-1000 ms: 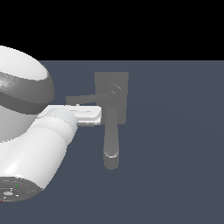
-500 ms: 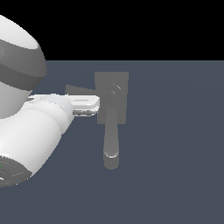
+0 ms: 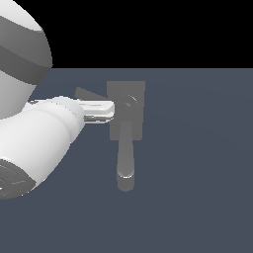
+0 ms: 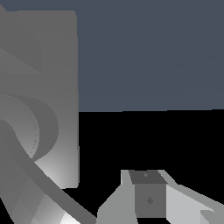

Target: Turn on the faucet by rotating a designated handle.

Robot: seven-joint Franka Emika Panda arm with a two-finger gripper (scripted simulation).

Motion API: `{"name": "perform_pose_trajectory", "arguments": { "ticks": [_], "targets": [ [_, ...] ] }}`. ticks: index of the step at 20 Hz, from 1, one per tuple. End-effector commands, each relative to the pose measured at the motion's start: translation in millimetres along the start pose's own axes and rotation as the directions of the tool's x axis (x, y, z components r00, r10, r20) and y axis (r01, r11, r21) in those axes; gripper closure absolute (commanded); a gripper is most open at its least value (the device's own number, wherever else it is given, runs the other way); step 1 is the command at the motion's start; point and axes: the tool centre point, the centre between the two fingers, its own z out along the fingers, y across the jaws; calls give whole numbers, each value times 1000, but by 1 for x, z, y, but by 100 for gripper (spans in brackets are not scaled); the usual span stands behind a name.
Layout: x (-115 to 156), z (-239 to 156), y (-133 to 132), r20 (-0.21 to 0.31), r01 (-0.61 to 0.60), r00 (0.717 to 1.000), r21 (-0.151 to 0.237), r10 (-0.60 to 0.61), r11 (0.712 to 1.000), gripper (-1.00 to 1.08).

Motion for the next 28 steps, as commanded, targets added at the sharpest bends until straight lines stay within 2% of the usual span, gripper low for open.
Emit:
{"name": "perform_pose_trajectory", "arguments": {
  "ticks": [1,13,15,28],
  "targets": [
    [-13,0,-5,8,-1,1000,4,1,1000,108],
    [-54,0,-19,13,-1,1000,4,1,1000,108],
    [-44,-1,-18,-1,0,1000,5,0,1000,108],
    [-79,-1,-52,7,-1,1000,4,1,1000,108]
  ]
}}
